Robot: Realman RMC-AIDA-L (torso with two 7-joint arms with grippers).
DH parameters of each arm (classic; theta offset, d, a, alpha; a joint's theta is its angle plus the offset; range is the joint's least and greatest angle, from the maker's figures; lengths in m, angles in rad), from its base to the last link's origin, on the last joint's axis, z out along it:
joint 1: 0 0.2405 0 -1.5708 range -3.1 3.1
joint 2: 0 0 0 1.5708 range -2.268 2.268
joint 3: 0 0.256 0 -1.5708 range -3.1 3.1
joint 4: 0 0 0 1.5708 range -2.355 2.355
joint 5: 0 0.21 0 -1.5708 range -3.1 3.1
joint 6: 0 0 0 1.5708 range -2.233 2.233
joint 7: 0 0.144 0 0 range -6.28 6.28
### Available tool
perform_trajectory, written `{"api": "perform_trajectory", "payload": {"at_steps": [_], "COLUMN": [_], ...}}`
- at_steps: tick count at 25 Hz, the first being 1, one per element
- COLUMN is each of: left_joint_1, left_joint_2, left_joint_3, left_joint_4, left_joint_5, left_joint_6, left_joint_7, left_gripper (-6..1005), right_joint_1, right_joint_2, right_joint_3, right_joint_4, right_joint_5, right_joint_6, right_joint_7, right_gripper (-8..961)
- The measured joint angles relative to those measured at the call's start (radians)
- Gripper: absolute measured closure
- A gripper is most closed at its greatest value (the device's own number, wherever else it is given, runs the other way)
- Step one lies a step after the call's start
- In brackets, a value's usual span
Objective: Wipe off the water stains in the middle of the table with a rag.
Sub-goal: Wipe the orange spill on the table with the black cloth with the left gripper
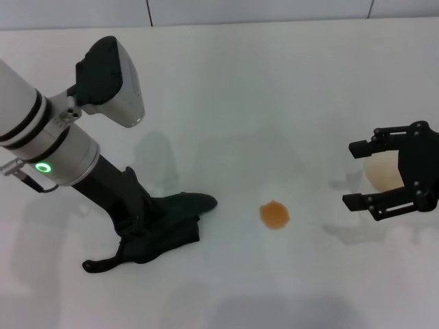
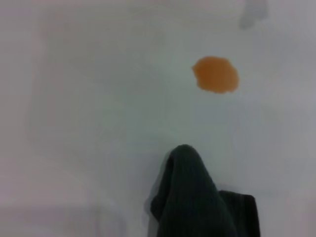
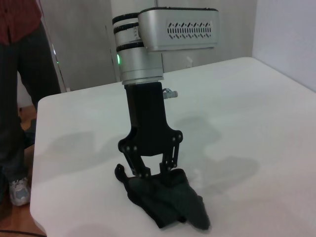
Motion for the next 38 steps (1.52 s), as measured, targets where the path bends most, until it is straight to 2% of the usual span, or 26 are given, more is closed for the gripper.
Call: {"api": "perform_trajectory", "payload": {"at_steps": [2, 7, 11, 16, 32, 38], "left_joint_1": [0.001, 0.004, 0.007, 0.006, -0.016, -0.044], "left_joint_2": [-0.001, -0.003, -0.003, -0.002, -0.001, 0.0], "left_joint_3": [0.007, 0.069, 0.082, 0.076, 0.091, 0.102], "left_joint_4": [-0.001, -0.006, -0.015, -0.016, -0.014, -0.016], "left_joint_5": [-0.002, -0.007, -0.01, -0.022, -0.08, -0.113], "left_joint_6": [-0.008, -0.035, -0.059, -0.067, -0.065, -0.12], "left_joint_7": [0.001, -0.002, -0.004, -0.007, 0.013, 0.019], "left_gripper": [727, 753, 773, 888, 891, 914], "right_joint_1": [-0.002, -0.003, -0.003, -0.003, -0.003, -0.003], "right_joint_2": [0.0, 0.0, 0.0, 0.0, 0.0, 0.0], "right_joint_3": [0.0, 0.0, 0.0, 0.0, 0.0, 0.0], "right_joint_4": [0.0, 0.0, 0.0, 0.0, -0.002, -0.001], "right_joint_5": [0.001, 0.005, 0.011, 0.012, 0.012, 0.016], "right_joint_6": [-0.001, -0.002, -0.003, -0.003, 0.003, 0.004], "right_joint_7": [0.0, 0.0, 0.002, 0.004, 0.005, 0.003], "right_gripper": [115, 115, 115, 115, 115, 115]}}
